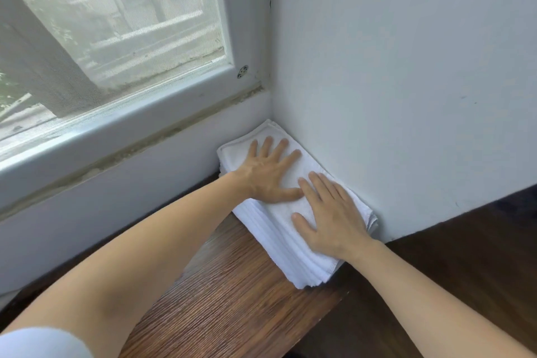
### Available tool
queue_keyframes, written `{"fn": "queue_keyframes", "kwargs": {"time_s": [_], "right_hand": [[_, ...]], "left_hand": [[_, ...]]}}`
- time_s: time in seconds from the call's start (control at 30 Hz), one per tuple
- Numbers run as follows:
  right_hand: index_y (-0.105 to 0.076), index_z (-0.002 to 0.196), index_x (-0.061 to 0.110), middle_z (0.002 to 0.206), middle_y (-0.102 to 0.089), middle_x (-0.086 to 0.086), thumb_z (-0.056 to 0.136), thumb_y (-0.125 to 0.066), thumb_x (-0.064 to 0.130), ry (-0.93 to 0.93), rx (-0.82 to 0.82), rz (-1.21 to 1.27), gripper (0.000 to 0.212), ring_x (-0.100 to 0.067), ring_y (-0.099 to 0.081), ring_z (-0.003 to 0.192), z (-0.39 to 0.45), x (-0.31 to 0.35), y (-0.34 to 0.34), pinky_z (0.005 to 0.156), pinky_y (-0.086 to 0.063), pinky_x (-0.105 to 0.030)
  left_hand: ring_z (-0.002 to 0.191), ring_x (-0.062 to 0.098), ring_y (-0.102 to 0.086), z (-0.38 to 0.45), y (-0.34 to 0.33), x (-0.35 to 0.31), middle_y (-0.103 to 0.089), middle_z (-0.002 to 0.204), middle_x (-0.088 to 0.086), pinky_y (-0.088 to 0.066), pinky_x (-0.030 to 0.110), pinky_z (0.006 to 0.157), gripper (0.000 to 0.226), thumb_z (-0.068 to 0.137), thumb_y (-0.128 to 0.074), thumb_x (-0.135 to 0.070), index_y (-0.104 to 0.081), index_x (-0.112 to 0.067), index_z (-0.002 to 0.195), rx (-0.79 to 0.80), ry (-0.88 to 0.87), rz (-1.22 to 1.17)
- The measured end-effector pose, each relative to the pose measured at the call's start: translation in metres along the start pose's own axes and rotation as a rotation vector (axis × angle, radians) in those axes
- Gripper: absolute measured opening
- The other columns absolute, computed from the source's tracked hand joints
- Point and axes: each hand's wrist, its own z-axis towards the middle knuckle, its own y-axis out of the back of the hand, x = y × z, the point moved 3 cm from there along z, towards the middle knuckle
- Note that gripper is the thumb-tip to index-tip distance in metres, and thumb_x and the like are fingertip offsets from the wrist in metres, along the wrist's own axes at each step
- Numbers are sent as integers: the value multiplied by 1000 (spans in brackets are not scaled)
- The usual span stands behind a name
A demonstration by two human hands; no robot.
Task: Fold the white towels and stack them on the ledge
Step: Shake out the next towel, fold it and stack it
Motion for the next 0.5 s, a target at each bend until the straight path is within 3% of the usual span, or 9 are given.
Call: {"fn": "queue_keyframes", "kwargs": {"time_s": [0.2,0.27,0.33,0.43,0.5], "right_hand": [[-3,165,20,172,8,-4,94,-17,78,81,65,-9,93,-15,20,157,-15,-8,-7,129,1,-43],[2,165,20,172,14,-6,87,-7,85,80,98,-26,102,-18,24,156,-15,-3,-4,129,3,-44],[1,165,21,172,11,-6,84,-11,89,45,143,-13,106,-19,20,157,-11,2,3,129,3,-43],[-28,159,24,167,-23,-5,87,-25,82,7,141,51,92,-22,-15,157,2,15,27,125,-18,-43],[-53,140,20,144,-53,-2,92,-27,68,19,51,131,72,-23,-48,137,15,30,47,110,-38,-43]], "left_hand": [[154,36,24,4,-15,5,18,170,-2,13,63,120,116,66,-27,-103,9,-44,159,-28,28,-22],[153,39,25,3,-13,6,21,169,4,13,63,120,120,62,-29,-106,10,-46,158,-15,49,-26],[153,43,18,-1,-7,7,16,169,13,8,63,120,122,57,-28,-108,10,-49,157,4,96,-18],[152,41,-4,-18,10,11,-4,167,15,-5,61,120,125,56,-20,-109,0,-42,159,3,183,18],[150,37,-19,-38,23,16,-17,164,17,-17,57,120,113,72,-31,-99,-13,-30,160,-92,190,20]]}}
